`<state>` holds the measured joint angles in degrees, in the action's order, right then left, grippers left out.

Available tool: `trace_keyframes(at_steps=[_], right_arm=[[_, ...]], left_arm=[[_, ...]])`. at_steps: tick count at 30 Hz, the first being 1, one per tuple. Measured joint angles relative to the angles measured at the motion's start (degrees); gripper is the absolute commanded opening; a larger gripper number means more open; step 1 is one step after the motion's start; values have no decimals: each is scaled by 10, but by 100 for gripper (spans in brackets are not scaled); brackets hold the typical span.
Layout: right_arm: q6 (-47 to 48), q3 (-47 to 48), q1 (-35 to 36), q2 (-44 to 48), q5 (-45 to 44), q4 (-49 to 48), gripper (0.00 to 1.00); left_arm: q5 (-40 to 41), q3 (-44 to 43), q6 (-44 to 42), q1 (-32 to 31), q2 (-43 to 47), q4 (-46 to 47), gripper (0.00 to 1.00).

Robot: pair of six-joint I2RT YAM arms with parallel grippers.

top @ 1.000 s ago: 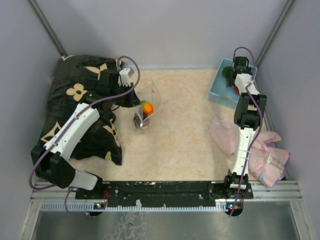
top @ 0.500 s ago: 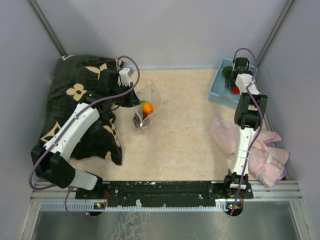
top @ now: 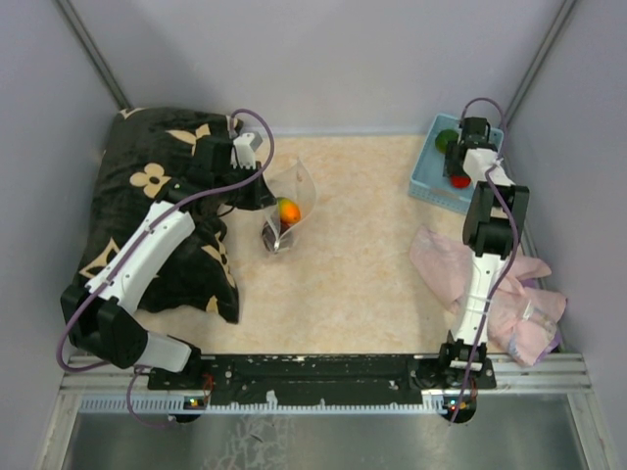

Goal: Place the food in the zip-top bag and seal the zipper
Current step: Pick up the fake fruit from the bin, then place the fake fruit in the zipper food storage bag.

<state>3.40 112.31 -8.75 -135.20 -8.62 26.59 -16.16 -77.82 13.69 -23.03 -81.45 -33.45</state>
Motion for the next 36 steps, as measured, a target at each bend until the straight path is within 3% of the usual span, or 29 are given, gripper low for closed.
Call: trace_keyframes(at_steps=[8,20,36], right_arm=[[-26,-71,0,78,23,-6,43],[-108,-255,13,313,91,-62,42],[-165,-420,150,556,137,-69,42]], left_arm=[[-4,0,0,0,0,0,0],[-6,0,0,0,0,0,0],[-7,2,0,0,21,0,0]])
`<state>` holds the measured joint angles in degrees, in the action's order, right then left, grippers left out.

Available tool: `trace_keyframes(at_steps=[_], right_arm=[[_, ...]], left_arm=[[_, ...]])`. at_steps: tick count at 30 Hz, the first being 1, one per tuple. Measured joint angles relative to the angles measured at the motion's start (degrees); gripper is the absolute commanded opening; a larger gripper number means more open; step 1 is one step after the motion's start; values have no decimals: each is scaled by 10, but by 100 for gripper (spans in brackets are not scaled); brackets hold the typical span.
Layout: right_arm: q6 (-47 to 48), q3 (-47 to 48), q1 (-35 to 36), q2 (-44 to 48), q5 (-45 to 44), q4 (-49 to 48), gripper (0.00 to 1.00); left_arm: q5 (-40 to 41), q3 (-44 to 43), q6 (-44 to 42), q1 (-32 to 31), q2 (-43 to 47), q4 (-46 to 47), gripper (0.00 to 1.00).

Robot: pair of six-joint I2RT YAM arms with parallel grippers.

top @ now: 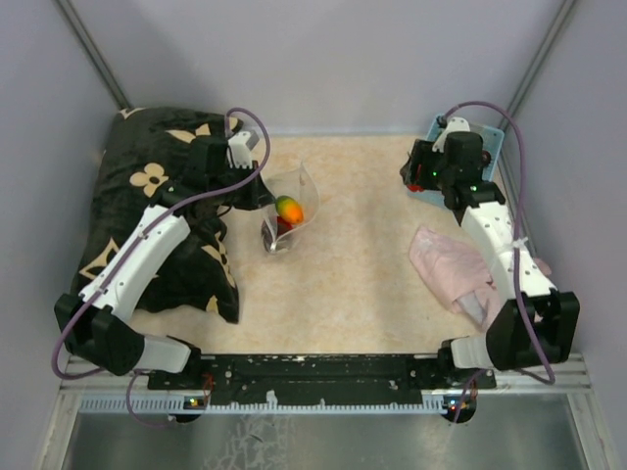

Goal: Place the food in the zip-top bag and seal the zipper
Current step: Place the fake fruit in the zipper food storage bag.

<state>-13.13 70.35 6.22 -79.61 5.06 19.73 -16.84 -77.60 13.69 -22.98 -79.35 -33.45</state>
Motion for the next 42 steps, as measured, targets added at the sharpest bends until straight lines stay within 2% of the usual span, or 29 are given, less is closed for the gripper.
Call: trace_keyframes(at_steps=[10,21,36,42], right_arm=[[-49,-40,124,106,16,-16,42],[-100,-51,273,117,51,-79,43],[-175,-46,360,-12,110,-229,44],[-187,-26,372,-75,68,-234,50]], left_arm=[[-1,1,0,0,3,0,0],[-2,1,0,0,3,0,0],[-2,1,1,0,3,0,0],[-2,1,1,0,3,0,0]])
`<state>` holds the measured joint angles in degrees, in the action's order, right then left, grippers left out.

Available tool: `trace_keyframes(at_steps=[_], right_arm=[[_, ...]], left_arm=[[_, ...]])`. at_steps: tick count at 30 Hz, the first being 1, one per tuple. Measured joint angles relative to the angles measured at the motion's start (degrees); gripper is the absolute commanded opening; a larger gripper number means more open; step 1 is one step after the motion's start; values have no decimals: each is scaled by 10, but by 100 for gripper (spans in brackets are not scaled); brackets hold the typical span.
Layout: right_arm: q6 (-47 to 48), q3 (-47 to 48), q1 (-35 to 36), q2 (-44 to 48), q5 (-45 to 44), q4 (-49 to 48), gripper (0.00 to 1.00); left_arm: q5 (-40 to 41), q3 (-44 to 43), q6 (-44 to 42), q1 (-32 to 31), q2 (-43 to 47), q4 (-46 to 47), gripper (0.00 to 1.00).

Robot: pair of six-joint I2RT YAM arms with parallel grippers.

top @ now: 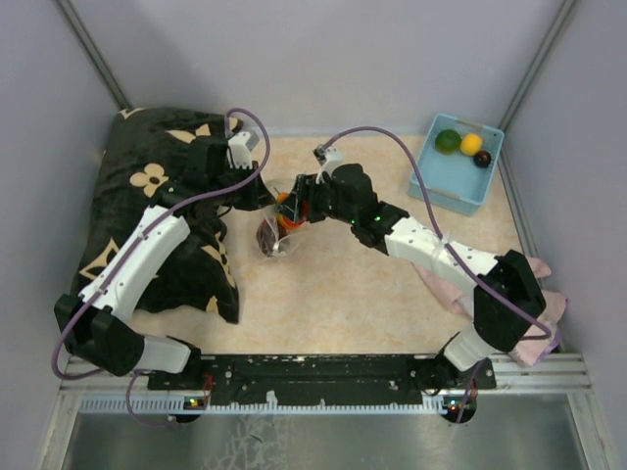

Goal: Place the food in the zip-top bag and seal the zipper
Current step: Place the fake fruit in the zipper food storage bag.

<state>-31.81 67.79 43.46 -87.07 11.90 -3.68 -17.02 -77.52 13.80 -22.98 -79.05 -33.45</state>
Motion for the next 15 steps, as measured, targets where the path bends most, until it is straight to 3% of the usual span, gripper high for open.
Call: trace_keyframes(at_steps=[8,15], right_arm=[[-2,9,0,-15,-85,-2,64],[6,28,0,-35,-104,-10,77]], left_arm=[[0,0,1,0,0,0,0],[-2,0,1,0,0,0,0]])
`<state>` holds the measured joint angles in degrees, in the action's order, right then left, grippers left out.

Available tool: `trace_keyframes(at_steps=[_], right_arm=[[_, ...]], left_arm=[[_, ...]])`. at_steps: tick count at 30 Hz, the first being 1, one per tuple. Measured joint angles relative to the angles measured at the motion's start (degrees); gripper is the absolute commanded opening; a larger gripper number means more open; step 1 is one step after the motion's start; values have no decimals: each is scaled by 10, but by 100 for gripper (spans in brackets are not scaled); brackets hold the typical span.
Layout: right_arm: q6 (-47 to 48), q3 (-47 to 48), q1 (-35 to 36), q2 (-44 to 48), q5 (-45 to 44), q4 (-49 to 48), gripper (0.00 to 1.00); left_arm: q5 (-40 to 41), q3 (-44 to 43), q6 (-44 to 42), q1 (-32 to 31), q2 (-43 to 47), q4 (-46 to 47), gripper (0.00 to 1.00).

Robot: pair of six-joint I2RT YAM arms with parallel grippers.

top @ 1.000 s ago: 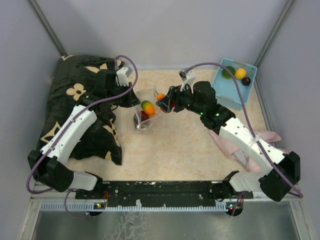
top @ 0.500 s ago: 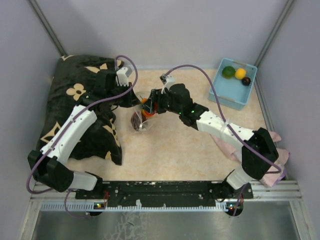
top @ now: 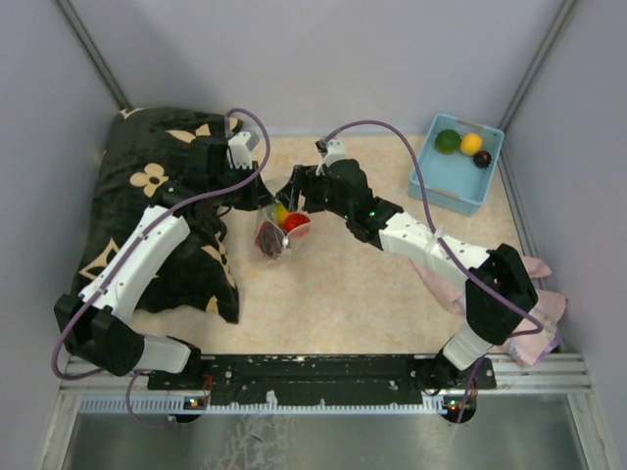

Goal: Place the food in the zip-top bag and seal the zipper
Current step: Place the fake fruit in the zipper food storage bag.

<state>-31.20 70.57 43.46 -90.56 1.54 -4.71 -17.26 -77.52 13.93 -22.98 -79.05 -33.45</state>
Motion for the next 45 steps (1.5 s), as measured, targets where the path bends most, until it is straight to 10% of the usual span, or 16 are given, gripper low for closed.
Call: trace_keyframes(at_steps=[27,45], right_arm=[[139,54,-20,45,53,130,83],[238,63,-300,75,-65,174,85]], left_arm=[[-1,3,0,2,0,0,0],[-6,3,0,2,-5,0,0]])
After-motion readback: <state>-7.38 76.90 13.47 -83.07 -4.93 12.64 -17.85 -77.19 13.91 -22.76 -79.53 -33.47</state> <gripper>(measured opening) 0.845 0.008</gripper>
